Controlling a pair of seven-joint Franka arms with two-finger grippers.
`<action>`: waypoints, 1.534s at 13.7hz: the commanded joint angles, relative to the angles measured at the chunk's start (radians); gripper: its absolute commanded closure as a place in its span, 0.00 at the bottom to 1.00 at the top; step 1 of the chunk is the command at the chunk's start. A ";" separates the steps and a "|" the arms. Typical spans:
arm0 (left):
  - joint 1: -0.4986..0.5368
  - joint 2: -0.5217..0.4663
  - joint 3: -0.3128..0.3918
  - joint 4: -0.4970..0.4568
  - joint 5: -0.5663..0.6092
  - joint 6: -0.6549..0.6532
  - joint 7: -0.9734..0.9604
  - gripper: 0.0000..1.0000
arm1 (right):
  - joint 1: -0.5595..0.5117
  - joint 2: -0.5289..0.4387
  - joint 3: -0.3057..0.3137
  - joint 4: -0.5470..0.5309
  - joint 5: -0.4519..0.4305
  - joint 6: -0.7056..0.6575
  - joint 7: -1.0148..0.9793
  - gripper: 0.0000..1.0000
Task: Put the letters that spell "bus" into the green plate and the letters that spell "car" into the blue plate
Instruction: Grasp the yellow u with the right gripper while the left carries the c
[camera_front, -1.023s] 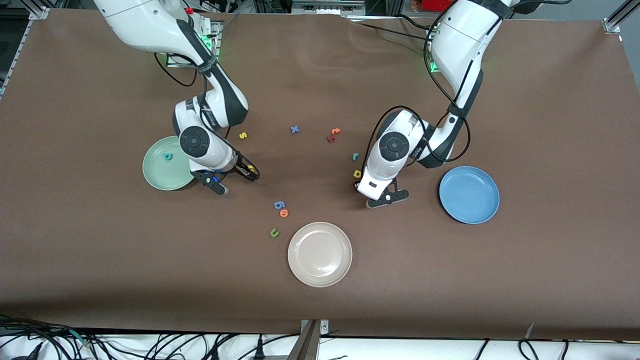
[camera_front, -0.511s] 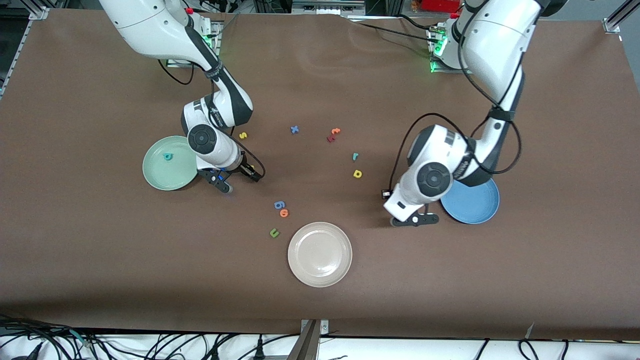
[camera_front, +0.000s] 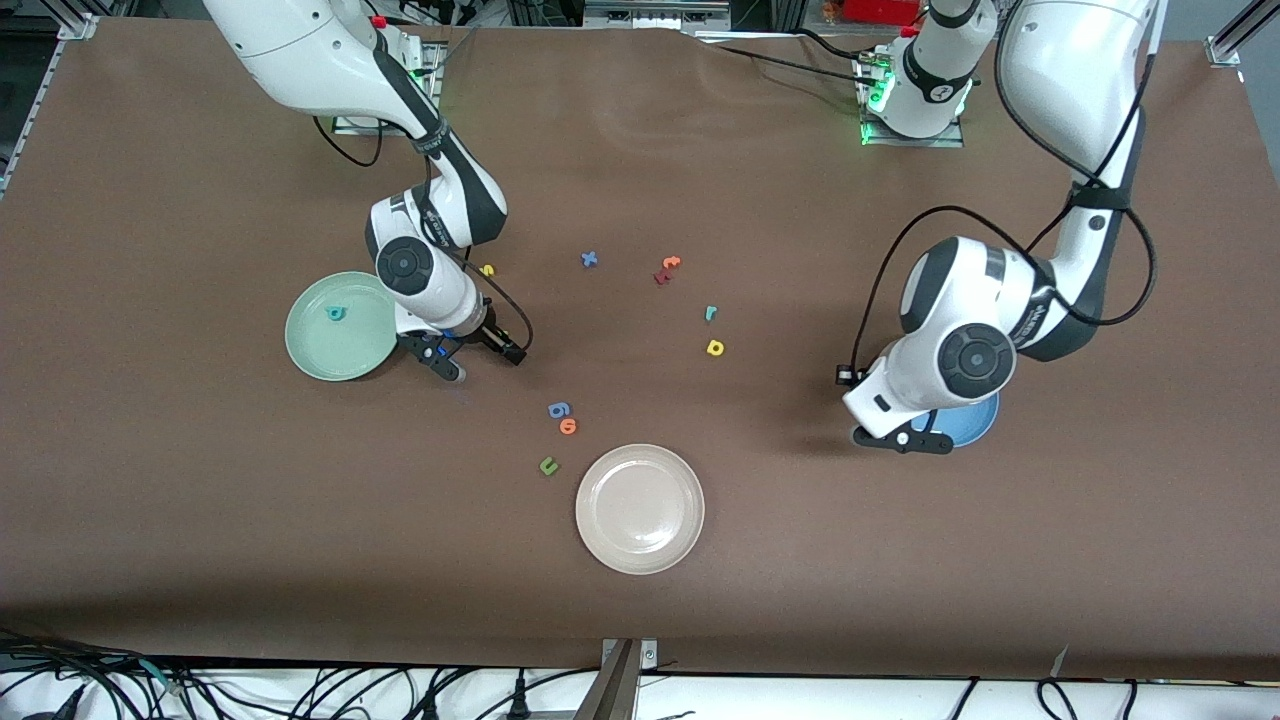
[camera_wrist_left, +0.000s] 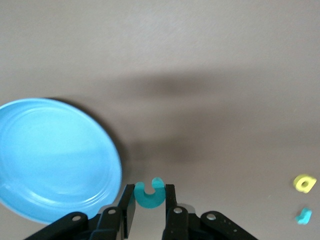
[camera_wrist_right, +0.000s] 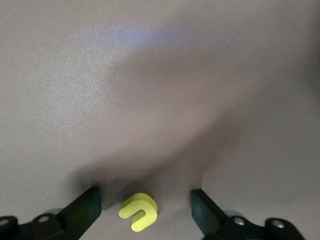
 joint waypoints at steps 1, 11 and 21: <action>0.029 -0.134 -0.006 -0.165 0.029 0.020 0.045 0.79 | 0.006 -0.007 0.007 -0.040 0.020 0.049 0.007 0.25; 0.198 -0.211 -0.011 -0.503 0.029 0.458 0.336 0.81 | 0.006 -0.019 0.008 -0.037 0.020 0.043 0.003 0.67; 0.234 -0.125 -0.012 -0.394 -0.032 0.367 0.323 0.25 | 0.005 -0.045 0.004 0.025 0.018 -0.103 -0.009 0.80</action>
